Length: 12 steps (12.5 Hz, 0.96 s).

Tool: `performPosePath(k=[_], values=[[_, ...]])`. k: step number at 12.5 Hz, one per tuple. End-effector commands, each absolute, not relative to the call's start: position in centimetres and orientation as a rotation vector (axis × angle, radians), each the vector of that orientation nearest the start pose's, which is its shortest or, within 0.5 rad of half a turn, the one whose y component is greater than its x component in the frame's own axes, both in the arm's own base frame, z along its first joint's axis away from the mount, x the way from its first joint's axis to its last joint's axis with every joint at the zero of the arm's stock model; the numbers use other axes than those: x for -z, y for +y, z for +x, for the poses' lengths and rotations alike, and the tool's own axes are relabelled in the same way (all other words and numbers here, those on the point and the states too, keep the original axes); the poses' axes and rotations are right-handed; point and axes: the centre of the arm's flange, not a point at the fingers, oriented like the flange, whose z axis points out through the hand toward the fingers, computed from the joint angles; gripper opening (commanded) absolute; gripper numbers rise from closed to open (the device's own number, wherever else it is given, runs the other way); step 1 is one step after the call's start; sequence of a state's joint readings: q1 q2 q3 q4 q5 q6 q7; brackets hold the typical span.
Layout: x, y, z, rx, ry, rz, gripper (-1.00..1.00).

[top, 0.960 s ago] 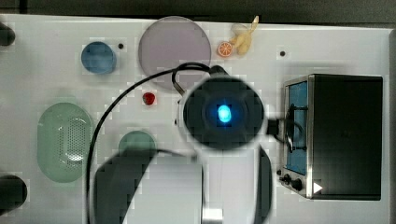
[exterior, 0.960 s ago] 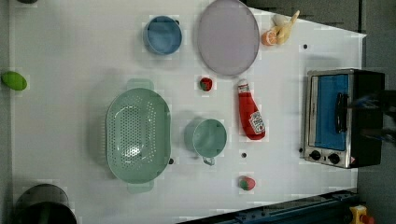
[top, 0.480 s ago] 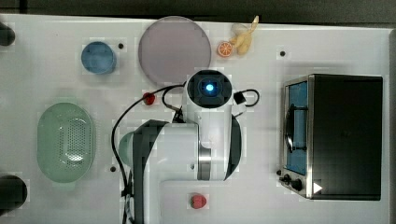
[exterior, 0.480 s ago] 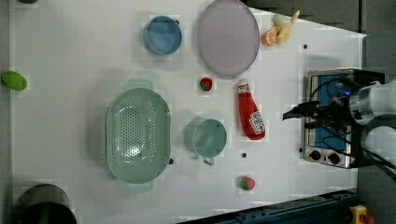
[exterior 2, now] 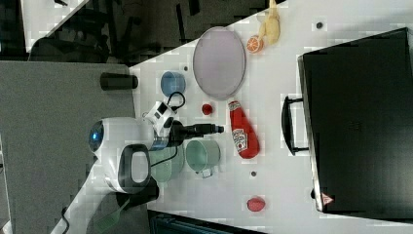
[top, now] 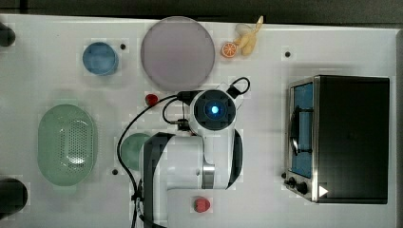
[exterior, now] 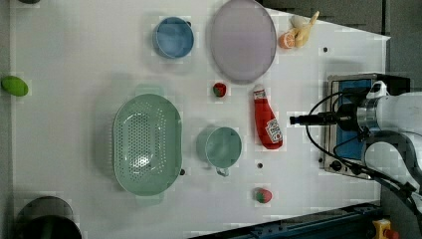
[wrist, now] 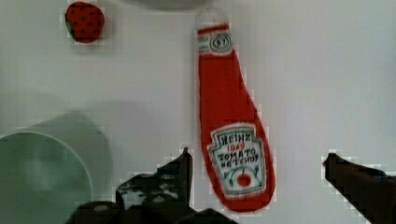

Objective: Pick Ketchup from the table and place it in strainer.

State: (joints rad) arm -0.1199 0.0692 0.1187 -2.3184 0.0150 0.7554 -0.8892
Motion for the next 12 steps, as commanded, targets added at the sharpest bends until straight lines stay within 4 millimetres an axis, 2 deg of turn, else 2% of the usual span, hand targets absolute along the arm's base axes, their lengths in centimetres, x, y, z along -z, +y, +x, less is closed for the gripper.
performPosePath(k=[1, 7, 10, 11, 12], values=[[-26.7, -0.7, 49.4, -0.124, -0.281, -3.096, 1.0], [-19.3, -0.7, 48.6, -0.078, -0.276, -3.088, 1.0], [-16.4, -0.7, 48.0, -0.08, -0.268, -3.083, 1.0], [-15.7, -0.7, 47.8, -0.088, -0.266, -3.081, 0.92], [-15.1, -0.7, 47.6, -0.099, -0.265, -3.079, 0.68]])
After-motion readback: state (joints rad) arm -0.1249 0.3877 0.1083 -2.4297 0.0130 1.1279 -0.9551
